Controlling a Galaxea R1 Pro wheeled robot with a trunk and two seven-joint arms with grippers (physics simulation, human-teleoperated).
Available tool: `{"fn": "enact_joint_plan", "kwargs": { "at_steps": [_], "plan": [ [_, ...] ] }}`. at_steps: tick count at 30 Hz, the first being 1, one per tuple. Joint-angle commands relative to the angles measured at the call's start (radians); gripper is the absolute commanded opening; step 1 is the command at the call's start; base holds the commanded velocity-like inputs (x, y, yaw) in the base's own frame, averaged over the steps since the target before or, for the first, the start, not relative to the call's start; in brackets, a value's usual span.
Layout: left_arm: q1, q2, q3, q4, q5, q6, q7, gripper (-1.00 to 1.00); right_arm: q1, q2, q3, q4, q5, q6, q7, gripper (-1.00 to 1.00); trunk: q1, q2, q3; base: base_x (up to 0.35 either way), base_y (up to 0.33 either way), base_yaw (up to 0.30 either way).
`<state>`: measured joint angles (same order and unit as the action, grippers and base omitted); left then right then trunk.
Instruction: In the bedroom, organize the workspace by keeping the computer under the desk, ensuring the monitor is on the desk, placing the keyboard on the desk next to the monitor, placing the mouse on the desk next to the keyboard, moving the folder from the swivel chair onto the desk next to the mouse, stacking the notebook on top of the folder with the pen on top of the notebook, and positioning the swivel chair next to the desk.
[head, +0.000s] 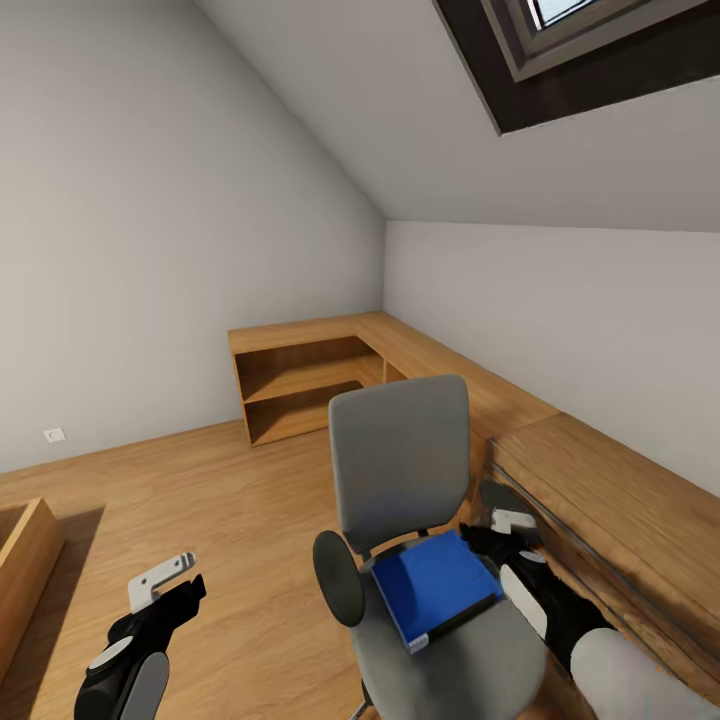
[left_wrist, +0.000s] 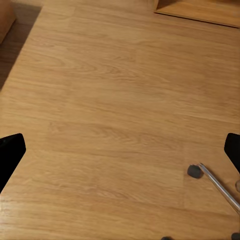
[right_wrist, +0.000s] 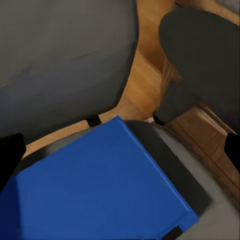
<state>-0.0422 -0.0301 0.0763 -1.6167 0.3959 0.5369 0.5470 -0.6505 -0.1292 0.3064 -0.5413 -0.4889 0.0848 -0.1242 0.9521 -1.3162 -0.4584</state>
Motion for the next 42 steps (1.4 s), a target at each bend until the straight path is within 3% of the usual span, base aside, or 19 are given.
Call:
{"fn": "enact_joint_plan", "kwargs": {
  "at_steps": [1,6,10,16,19,23,28,35,42],
  "plan": [
    [-0.001,-0.001,0.001,-0.002,0.011,0.003,0.007,1.0,-0.052,-0.001,0.009,0.088,-0.008,-0.021,0.049,1.0,0.0,-0.001,-0.001,0.0,0.0,0.0],
    [-0.001,-0.003,-0.007,-0.002,0.011,0.003,0.007,1.0,-0.105,-0.004,0.003,0.193,-0.032,-0.066,0.163,1.0,0.0,-0.001,-0.001,0.0,0.0,0.0],
    [-0.001,-0.002,-0.011,-0.002,0.011,0.003,0.007,1.0,-0.111,0.003,0.002,0.218,-0.053,-0.077,0.199,1.0,0.015,-0.029,-0.014,0.0,0.0,0.0],
    [-0.001,-0.002,-0.009,-0.002,0.011,0.003,0.007,1.0,-0.112,0.003,-0.017,0.225,-0.062,-0.074,0.187,1.0,0.038,-0.071,-0.033,0.0,0.0,0.0],
    [-0.001,-0.002,-0.009,-0.002,0.011,0.003,0.007,1.0,-0.112,0.001,-0.041,0.227,-0.066,-0.074,0.145,1.0,0.05,-0.092,-0.042,0.0,0.0,0.0],
    [-0.001,-0.002,-0.008,-0.002,0.011,0.003,0.007,1.0,-0.112,0.001,-0.113,0.228,-0.068,-0.076,0.089,1.0,0.065,-0.12,-0.055,0.0,0.0,0.0],
    [-0.001,-0.002,-0.006,-0.002,0.011,0.002,0.007,1.0,-0.112,0.002,-0.172,0.235,-0.065,-0.078,0.078,1.0,0.084,-0.155,-0.07,0.0,0.0,0.0],
    [-0.001,-0.002,-0.006,-0.002,0.011,0.001,0.007,1.0,-0.112,0.001,-0.176,0.237,-0.061,-0.079,0.131,1.0,0.111,-0.204,-0.092,0.0,0.0,0.0],
    [-0.001,-0.002,-0.007,-0.002,0.011,0.0,0.007,1.0,-0.112,0.0,-0.176,0.234,-0.061,-0.113,0.138,1.0,0.138,-0.253,-0.114,0.0,0.0,0.0]
  ]
}}
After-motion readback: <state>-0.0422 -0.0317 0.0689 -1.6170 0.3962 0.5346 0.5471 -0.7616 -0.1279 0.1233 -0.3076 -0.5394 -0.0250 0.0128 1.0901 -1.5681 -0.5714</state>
